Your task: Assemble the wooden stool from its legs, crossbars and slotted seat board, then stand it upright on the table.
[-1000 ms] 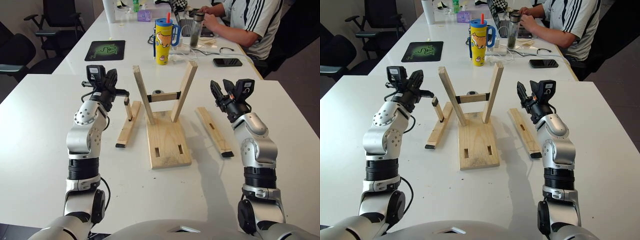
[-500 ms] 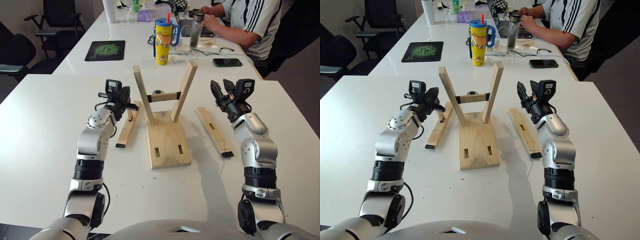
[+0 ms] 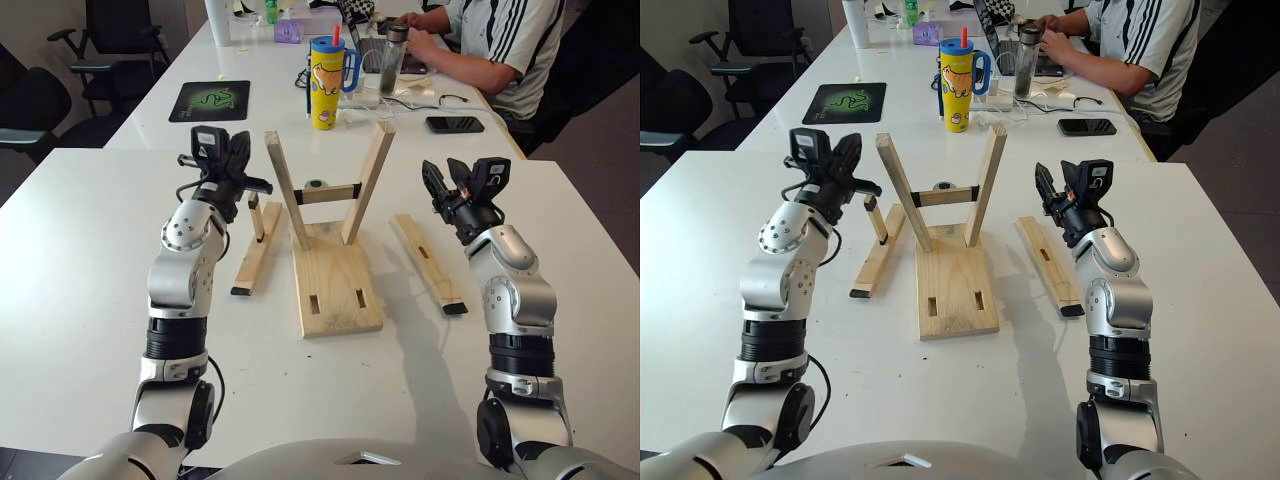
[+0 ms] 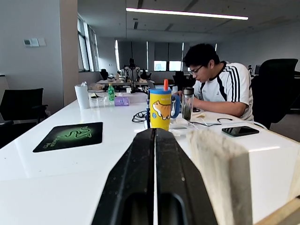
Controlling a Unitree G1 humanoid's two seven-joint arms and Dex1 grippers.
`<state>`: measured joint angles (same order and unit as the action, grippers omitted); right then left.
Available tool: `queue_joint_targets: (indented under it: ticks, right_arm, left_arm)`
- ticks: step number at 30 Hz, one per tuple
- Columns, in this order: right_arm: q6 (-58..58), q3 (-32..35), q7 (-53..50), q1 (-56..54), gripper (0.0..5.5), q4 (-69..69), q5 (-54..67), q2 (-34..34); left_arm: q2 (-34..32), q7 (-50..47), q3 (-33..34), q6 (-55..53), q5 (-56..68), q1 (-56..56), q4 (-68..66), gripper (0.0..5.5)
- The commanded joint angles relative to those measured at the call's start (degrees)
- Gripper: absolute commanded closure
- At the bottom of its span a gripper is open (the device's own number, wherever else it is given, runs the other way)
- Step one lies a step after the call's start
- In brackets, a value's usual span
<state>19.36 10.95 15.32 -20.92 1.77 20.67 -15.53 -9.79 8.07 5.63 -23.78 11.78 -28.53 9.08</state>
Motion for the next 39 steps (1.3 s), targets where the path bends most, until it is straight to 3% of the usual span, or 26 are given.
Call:
queue_joint_targets:
  ticks: [1, 5, 13, 20, 27, 33, 39]
  right_arm:
    - [-0.15, 0.44, 0.11, -0.78, 3.05, -0.02, -0.29, -0.51]
    - [-0.13, 0.47, 0.12, -0.8, 3.05, -0.1, -0.22, -0.58]
    - [-0.04, 0.74, -0.12, -0.4, 3.05, 0.39, -0.04, -0.59]
    - [0.13, 0.48, -0.16, 0.11, 3.05, 0.92, 0.03, -0.31]
    - [0.34, 0.74, -0.85, 0.84, 3.05, 1.87, 0.07, -0.05]
    - [0.55, 1.05, -1.38, 1.81, 3.05, 2.66, 0.24, 0.01]
    - [0.83, 1.17, -1.71, 2.02, 3.05, 3.22, 0.26, 0.16]
  left_arm:
    - [-1.43, -0.34, 0.7, -4.72, 0.94, -2.52, 4.11, 5.45]
    - [-1.81, -0.42, -3.42, -10.38, -2.15, 3.42, -0.21, 5.45]
    - [0.7, 0.56, -7.74, -4.13, -5.45, 10.12, -14.76, 5.45]
    - [0.55, 0.18, -2.82, 0.77, -2.15, 4.96, -4.32, 5.45]
    - [-4.06, 0.84, 6.1, -6.26, 4.61, 5.67, 5.32, 5.45]
    - [-7.79, 6.39, 1.04, -19.09, 6.57, 18.45, 6.73, 4.62]
    - [-7.76, 7.09, -2.06, -21.25, 5.04, 20.72, 3.67, 3.88]
